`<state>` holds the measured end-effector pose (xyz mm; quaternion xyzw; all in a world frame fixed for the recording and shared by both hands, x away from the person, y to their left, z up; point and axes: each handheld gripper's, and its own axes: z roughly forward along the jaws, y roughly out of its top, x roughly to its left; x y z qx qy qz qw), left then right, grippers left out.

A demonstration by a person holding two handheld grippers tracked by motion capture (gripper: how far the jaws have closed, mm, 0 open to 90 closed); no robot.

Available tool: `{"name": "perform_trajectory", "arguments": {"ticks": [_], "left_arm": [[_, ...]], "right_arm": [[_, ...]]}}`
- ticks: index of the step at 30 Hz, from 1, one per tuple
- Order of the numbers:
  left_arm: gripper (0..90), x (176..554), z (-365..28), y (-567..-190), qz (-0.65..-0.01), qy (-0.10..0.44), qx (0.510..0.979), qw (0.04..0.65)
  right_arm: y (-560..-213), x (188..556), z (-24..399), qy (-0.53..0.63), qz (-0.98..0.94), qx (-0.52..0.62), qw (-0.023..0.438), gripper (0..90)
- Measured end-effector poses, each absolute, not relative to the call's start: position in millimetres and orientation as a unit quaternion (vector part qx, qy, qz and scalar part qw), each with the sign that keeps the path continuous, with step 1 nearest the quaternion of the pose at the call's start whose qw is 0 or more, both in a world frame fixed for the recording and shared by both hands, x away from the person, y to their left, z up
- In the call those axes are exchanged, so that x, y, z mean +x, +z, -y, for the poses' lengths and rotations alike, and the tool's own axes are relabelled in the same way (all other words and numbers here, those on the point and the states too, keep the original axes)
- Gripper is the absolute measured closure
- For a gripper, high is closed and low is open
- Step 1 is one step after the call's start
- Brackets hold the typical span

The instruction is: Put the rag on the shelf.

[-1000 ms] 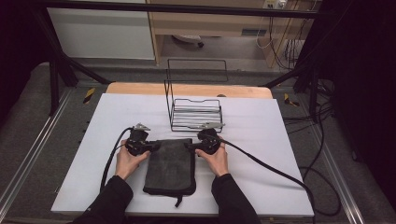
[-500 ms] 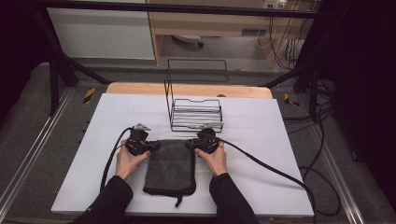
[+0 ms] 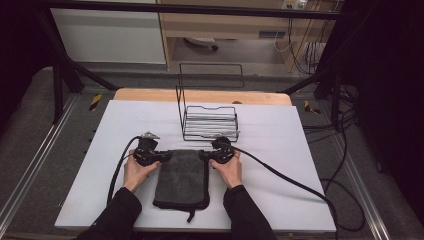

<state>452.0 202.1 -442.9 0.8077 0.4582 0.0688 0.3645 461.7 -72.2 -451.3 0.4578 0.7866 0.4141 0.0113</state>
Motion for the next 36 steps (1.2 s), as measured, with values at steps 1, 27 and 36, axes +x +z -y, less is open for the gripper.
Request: {"name": "perform_trajectory", "arguments": {"ticks": [1,27,36], "left_arm": [[78.4,452.1,-202.4,-442.5,-0.457,0.069,0.809,0.364],[79.9,429.9,-216.7,-410.8,-0.431,0.083,0.794,0.420],[79.9,420.5,-219.3,-400.7,-0.422,0.092,0.789,0.437]], "right_arm": [[-451.2,462.0,72.5,0.415,-0.787,0.457,0.011,80.0],[-422.2,440.6,76.1,0.470,-0.776,0.419,0.048,80.6],[-411.5,430.9,77.9,0.490,-0.770,0.404,0.061,80.6]]}}
